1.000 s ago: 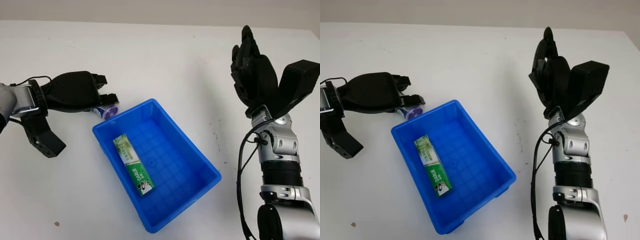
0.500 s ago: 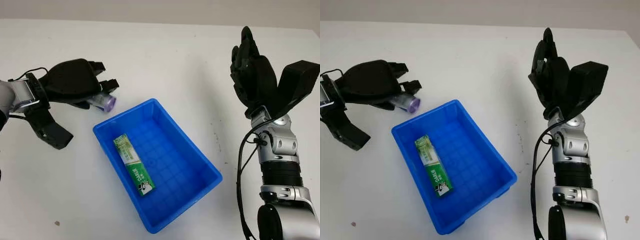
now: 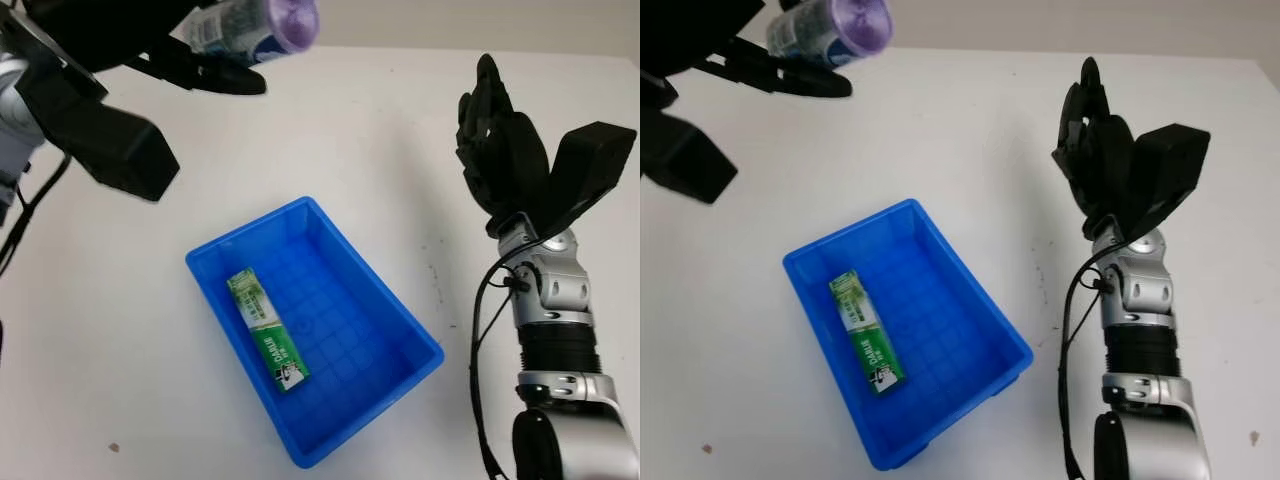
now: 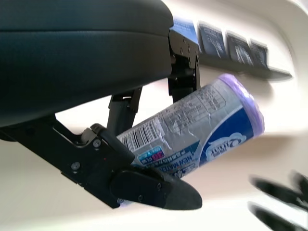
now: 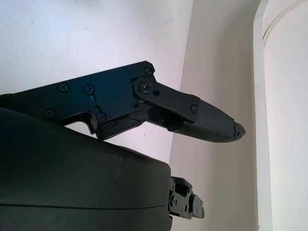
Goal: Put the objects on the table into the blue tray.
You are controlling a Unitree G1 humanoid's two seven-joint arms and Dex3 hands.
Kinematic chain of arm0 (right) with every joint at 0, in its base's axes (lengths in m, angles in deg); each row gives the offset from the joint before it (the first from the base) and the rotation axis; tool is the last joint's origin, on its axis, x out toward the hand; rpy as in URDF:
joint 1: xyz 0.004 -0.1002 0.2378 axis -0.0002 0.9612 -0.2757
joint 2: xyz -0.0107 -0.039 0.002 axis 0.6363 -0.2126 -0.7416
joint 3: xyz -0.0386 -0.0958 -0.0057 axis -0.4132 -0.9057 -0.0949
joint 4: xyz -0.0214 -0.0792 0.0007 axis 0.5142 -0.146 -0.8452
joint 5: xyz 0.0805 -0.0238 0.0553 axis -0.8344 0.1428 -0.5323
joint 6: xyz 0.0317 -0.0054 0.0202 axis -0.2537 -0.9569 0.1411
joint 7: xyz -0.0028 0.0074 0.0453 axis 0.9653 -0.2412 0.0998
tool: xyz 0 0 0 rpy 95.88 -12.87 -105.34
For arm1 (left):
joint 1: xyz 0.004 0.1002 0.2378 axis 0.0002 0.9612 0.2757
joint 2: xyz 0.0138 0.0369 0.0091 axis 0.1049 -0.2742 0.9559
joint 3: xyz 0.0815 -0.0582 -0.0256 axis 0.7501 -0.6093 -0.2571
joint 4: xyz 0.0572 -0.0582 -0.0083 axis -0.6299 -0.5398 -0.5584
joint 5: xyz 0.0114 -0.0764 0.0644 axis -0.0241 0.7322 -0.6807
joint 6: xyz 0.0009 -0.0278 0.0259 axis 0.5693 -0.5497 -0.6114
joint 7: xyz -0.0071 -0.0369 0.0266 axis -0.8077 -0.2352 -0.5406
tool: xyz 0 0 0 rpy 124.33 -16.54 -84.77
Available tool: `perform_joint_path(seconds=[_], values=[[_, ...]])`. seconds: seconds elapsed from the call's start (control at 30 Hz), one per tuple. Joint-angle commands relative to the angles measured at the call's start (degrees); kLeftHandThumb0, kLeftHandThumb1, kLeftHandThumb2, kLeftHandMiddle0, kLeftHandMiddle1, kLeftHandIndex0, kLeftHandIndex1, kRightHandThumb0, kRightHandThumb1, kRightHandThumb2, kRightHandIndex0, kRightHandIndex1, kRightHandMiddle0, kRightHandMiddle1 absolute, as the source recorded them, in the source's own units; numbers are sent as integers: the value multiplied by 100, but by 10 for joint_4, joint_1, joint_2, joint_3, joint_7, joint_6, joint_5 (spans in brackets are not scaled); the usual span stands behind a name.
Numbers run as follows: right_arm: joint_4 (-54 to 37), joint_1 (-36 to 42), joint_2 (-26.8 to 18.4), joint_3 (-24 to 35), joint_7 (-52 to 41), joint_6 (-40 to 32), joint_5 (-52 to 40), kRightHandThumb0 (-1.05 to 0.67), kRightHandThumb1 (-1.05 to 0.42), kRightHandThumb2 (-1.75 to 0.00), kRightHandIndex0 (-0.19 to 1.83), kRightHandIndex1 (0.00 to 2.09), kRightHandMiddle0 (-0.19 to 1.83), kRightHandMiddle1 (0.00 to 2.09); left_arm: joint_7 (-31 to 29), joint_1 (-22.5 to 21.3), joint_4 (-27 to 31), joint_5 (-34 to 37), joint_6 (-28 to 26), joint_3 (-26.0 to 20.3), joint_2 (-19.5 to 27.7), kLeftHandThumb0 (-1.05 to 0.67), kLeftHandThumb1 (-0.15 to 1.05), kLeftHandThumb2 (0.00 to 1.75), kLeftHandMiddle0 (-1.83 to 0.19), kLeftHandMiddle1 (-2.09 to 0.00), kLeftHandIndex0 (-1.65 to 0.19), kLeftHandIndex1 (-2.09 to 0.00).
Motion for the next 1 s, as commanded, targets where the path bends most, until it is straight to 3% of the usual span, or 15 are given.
perform_joint_path(seconds=[0.0,0.17,0.27,0.3,0.33,0.43,0.5,0.57,0.63,0.67,0.73,0.77,0.87,0.97], values=[[-11,3,2,1,1,-4,-2,-70,-105,-78,-19,0,-19,0,-58,37,79,31,-28,-15,3,-46,105,49,-82,-209,-39,-209],[-18,8,2,-1,4,-10,0,-70,-105,-78,-19,0,-19,0,-158,85,169,41,-10,-10,0,-45,105,42,-98,-209,-64,-209],[-18,7,2,1,5,-9,-2,-70,-105,-78,-19,0,-19,0,-262,107,234,61,-54,2,20,-49,105,44,-97,-209,-67,-209],[-18,7,2,2,4,-9,-3,-70,-105,-78,-19,0,-19,0,-300,111,257,70,-77,6,26,-49,105,43,-90,-209,-46,-206],[-18,6,2,2,5,-10,-3,-70,-105,-78,-19,0,-19,0,-328,116,275,78,-98,7,28,-48,105,42,-89,-209,-39,-207],[-14,5,3,2,5,-8,-1,-71,-105,-78,-19,0,-19,0,-409,120,314,94,-148,12,36,-47,105,32,-83,-209,-41,-208],[-12,5,4,3,5,-7,-2,-71,-105,-77,-19,0,-19,0,-437,131,317,107,-158,10,33,-47,105,21,-54,-209,-26,-207],[-11,5,4,3,5,-7,-2,-71,-105,-77,-19,0,-19,0,-462,137,316,118,-164,12,31,-48,102,11,-31,-183,-9,-196],[-12,5,4,2,7,-8,0,-71,-105,-76,-19,0,-19,0,-480,139,315,130,-169,10,27,-53,95,6,-23,-121,-1,-147],[-11,5,4,1,8,-8,1,-71,-105,-76,-19,0,-19,0,-487,135,314,136,-170,8,24,-56,90,5,-26,-77,-5,-113],[-13,6,4,0,10,-9,3,-71,-105,-77,-19,0,-19,0,-498,126,309,150,-173,3,18,-57,85,5,-31,-28,-17,-67],[-13,6,4,-1,11,-9,4,-70,-105,-77,-19,0,-19,0,-504,119,307,158,-178,0,16,-57,83,5,-27,-13,-20,-48],[-15,7,6,-2,13,-9,5,-70,-105,-76,-19,0,-19,0,-529,95,307,188,-239,-7,12,-58,84,6,-10,-3,-17,-22],[-17,8,7,-2,14,-13,5,-69,-105,-76,-19,0,-19,0,-536,70,299,234,-340,-25,1,-62,92,8,5,-2,-11,-12]])
